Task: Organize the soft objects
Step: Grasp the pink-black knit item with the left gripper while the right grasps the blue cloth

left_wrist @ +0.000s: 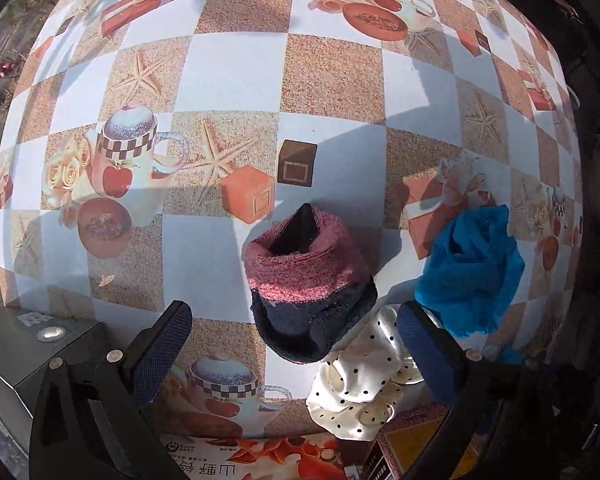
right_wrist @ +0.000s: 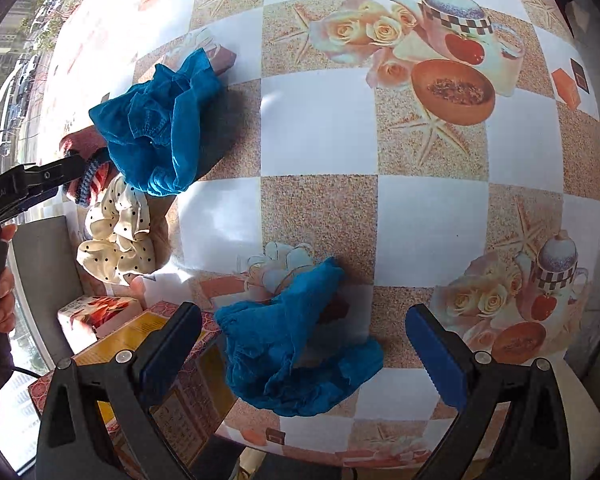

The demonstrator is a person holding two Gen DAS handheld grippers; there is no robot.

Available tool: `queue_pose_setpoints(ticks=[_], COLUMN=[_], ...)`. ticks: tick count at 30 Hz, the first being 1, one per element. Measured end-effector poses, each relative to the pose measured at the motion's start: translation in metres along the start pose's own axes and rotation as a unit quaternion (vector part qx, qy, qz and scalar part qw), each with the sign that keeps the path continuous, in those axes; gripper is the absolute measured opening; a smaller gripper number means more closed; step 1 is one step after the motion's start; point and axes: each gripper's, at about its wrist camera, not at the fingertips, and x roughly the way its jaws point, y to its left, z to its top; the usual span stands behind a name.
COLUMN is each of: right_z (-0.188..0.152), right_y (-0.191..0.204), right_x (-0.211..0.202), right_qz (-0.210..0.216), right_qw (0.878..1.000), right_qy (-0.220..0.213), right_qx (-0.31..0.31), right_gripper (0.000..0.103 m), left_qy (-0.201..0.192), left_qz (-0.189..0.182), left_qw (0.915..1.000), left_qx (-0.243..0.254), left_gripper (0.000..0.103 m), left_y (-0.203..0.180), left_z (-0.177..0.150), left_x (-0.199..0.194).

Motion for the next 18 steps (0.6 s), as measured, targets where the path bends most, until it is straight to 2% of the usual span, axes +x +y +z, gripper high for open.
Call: queue_pose_setpoints(ticks=[3, 5, 7, 8, 14, 18], right_z=[-0.007, -0.013, -0.015, -0.016, -0.042, -0.069], right_y=[0.007, 0.004, 0.0, -0.017, -0.053, -0.069], right_x=[0.019, 0.023, 0.024, 0.025, 0.004, 0.015], right_qz=[-0.043, -0.055, -0.066, -0.06, -0.033, -0.029], right_qw=[0.999, 0.998, 0.998, 0.998, 0.998, 0.997], right_qy=[0.013, 0.005, 0.003, 0.004, -0.017, -0.01], right_qx=[-0.012, 0.003, 0.01, 0.017, 0.055, 0.073], right_gripper=[0.103, 0.103, 0.103, 0.103, 0.103, 0.103], left_qy=[0.009, 0.021, 0.015, 0.012, 0.016, 0.023], left_qz=[0.006, 0.012, 0.035, 0.035, 0.035, 0.036], left_qw=[0.9999, 0.9995, 0.9992, 0.9992, 0.9992, 0.999], left_qx=[-0.011, -0.018, -0.013, -0.013, -0.011, -0.012], left_gripper=[0.103, 0.102, 0.103, 0.103, 0.103, 0.103], left_y=[-0.003, -0.001, -0.002, -0.003, 0.007, -0.001], left_z=[0.008, 0.01, 0.01, 0.006, 0.006, 0.012], left_x=[0.015, 0.025, 0.029, 0.029, 0.025, 0.03])
